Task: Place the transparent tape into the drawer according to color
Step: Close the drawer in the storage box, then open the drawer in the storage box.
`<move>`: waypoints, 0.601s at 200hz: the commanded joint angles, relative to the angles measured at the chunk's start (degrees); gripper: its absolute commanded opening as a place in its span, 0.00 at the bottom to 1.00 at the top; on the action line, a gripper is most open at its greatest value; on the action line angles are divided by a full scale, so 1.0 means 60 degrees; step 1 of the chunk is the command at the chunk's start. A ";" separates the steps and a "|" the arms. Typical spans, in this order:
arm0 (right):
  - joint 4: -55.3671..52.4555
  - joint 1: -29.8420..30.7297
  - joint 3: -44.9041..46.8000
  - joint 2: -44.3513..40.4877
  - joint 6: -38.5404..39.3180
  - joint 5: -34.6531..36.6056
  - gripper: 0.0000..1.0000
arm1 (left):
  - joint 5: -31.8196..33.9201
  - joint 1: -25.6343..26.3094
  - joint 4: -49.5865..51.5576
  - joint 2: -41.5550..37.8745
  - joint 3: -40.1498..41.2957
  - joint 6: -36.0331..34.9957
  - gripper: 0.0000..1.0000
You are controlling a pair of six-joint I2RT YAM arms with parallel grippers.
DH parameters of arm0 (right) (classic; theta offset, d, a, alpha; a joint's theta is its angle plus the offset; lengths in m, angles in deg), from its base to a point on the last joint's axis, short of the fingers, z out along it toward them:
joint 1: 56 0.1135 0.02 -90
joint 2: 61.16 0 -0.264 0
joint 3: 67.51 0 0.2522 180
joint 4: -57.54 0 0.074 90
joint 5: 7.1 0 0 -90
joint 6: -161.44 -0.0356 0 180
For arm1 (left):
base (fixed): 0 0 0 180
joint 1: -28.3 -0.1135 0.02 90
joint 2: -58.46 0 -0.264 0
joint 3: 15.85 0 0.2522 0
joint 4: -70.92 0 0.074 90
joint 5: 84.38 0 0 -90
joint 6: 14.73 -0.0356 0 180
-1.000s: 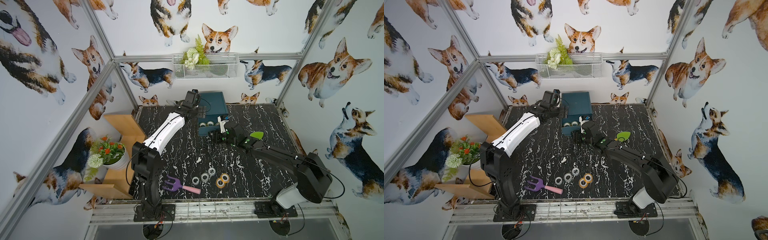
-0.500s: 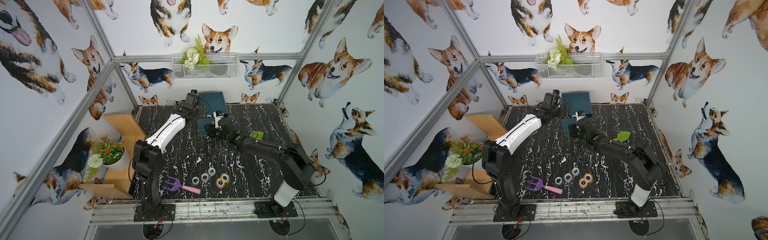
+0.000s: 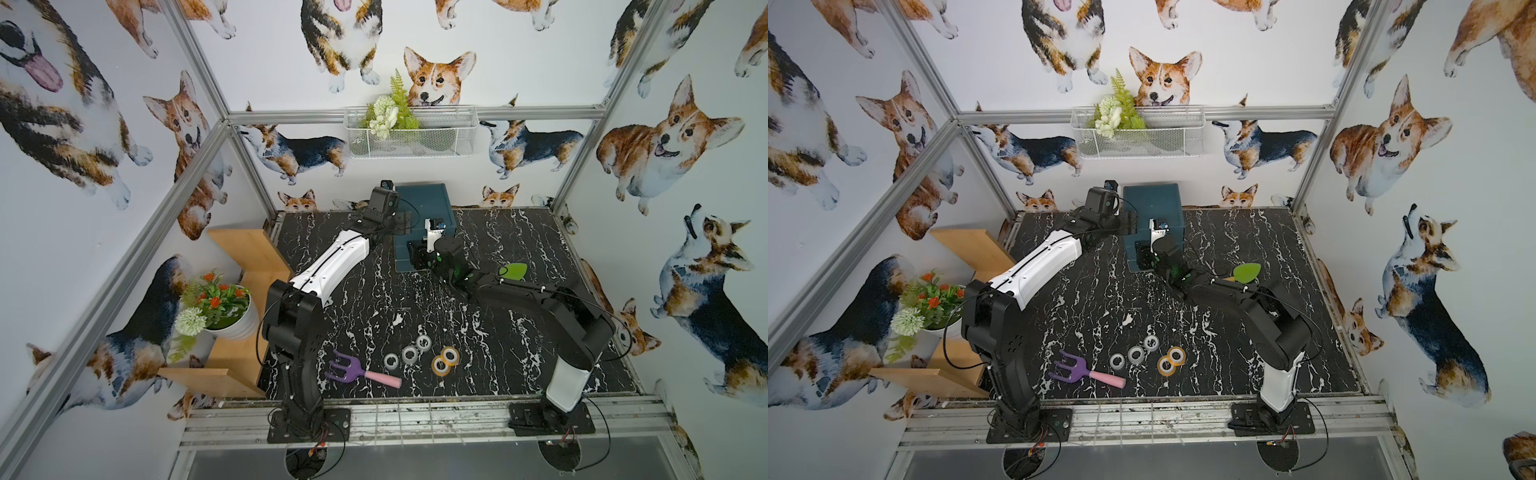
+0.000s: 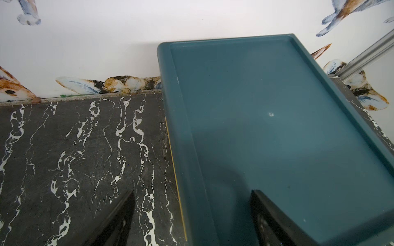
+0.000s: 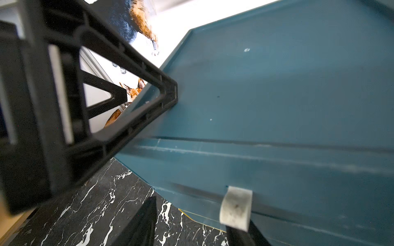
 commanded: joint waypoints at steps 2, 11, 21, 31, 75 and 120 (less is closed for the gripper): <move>0.1388 -0.0030 0.0026 0.0199 0.0247 0.0260 0.56 | -0.0091 -0.0017 0.1567 0.0066 0.0192 -0.0227 0.89; 0.1422 -0.0023 0.0014 0.0247 0.0249 0.0231 0.56 | -0.0104 -0.0017 0.1552 0.0050 0.0217 -0.0214 0.89; 0.1335 -0.0030 -0.0004 0.0199 0.0275 0.0106 0.56 | -0.0105 -0.0017 0.1574 -0.0032 0.0207 -0.0179 0.90; 0.1305 0.0023 0.0089 0.0022 0.0282 -0.0011 0.57 | -0.0175 -0.0017 0.1569 -0.0156 0.0193 -0.0141 0.90; 0.0797 0.0403 0.0903 -0.1184 0.0121 -0.0538 0.59 | -0.0470 0.0027 0.1421 -0.1083 0.0342 0.0139 0.91; 0.0040 0.0348 0.2202 -0.2184 -0.1398 -0.1245 0.59 | -0.0808 0.0084 0.0676 -0.2739 0.2039 0.0928 0.92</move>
